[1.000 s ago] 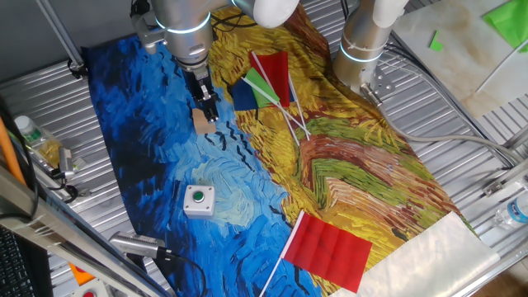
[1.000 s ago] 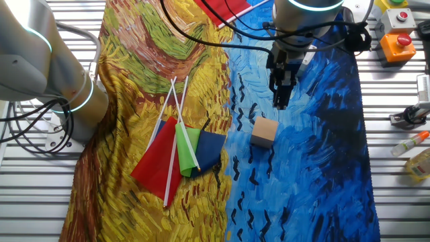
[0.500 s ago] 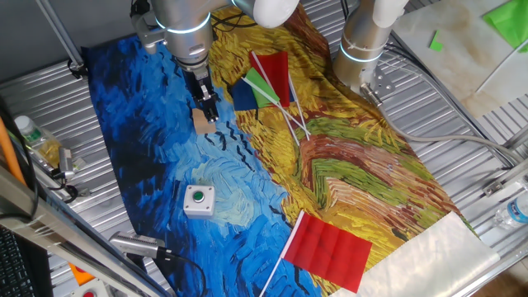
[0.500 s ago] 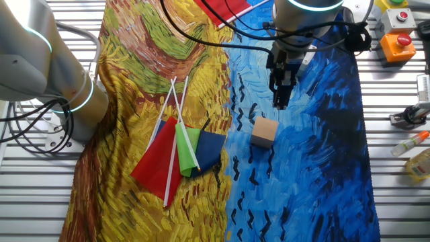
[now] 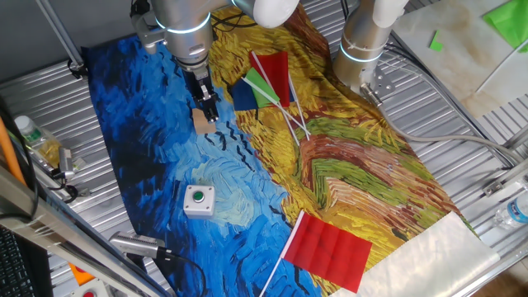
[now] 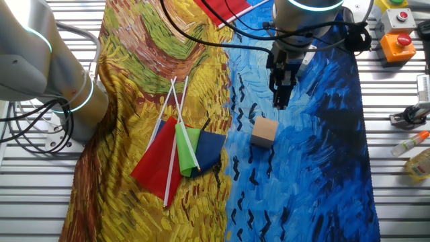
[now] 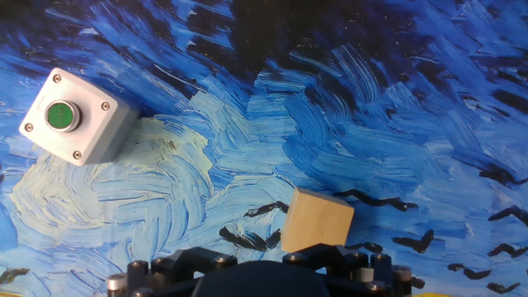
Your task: Pick up the small block on the left and move it to the right
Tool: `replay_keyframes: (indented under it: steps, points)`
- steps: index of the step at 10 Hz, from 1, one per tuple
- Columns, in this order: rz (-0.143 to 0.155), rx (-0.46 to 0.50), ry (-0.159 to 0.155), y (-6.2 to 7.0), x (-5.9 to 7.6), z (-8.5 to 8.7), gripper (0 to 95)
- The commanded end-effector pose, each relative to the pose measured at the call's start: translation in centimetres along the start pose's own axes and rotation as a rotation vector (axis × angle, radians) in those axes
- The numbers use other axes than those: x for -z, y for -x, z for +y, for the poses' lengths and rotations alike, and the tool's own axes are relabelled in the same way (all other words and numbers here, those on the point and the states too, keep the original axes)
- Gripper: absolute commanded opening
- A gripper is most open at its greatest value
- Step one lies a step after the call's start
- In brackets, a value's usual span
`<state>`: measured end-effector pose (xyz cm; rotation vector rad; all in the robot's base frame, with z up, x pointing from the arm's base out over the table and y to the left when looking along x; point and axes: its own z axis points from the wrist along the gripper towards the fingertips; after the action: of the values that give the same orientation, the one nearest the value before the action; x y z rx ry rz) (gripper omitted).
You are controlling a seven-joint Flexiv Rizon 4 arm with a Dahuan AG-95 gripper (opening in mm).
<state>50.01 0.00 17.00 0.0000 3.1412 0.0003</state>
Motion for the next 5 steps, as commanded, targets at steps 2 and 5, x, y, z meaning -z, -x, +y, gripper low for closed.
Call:
replay_keyframes:
  steps: [2, 5]
  points:
    - [-0.031, 0.337, 0.095, -0.01, 0.00, 0.00, 0.0]
    - [-0.030, 0.335, 0.095, -0.01, 0.00, 0.00, 0.0]
